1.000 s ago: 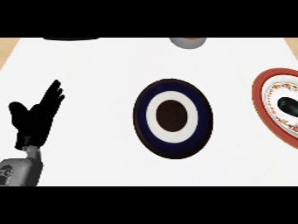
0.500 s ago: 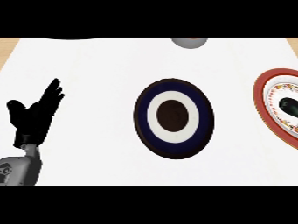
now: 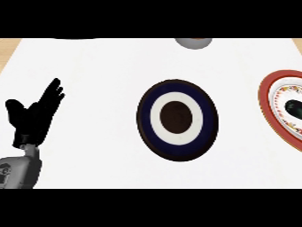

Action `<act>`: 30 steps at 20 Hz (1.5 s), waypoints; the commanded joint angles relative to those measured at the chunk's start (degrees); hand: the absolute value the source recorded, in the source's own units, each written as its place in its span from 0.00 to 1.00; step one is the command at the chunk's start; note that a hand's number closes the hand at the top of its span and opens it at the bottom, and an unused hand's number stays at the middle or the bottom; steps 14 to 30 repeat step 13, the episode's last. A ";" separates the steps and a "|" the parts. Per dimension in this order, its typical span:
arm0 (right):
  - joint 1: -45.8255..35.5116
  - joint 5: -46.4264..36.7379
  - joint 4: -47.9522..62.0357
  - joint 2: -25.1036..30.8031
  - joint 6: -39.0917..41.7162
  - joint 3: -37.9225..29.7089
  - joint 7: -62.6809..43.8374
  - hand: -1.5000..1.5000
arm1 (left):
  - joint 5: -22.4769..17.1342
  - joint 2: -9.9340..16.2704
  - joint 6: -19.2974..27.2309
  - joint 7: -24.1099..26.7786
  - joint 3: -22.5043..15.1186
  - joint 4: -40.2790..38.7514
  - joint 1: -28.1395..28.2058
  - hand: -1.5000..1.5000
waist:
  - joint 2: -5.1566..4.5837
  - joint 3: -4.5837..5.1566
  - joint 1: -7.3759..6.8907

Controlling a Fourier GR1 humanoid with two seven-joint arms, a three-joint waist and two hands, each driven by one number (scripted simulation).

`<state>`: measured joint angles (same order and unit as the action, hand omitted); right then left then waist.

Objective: Pick the eggplant from the plate and place it in the plate

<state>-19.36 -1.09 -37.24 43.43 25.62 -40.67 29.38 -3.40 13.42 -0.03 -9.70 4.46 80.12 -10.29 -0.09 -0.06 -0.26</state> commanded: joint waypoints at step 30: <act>-3.57 -4.03 20.89 10.37 -0.98 3.87 11.70 0.00 | 2.31 -1.95 0.46 -2.41 -0.62 1.22 -1.75 0.50 | -0.21 -0.11 -0.60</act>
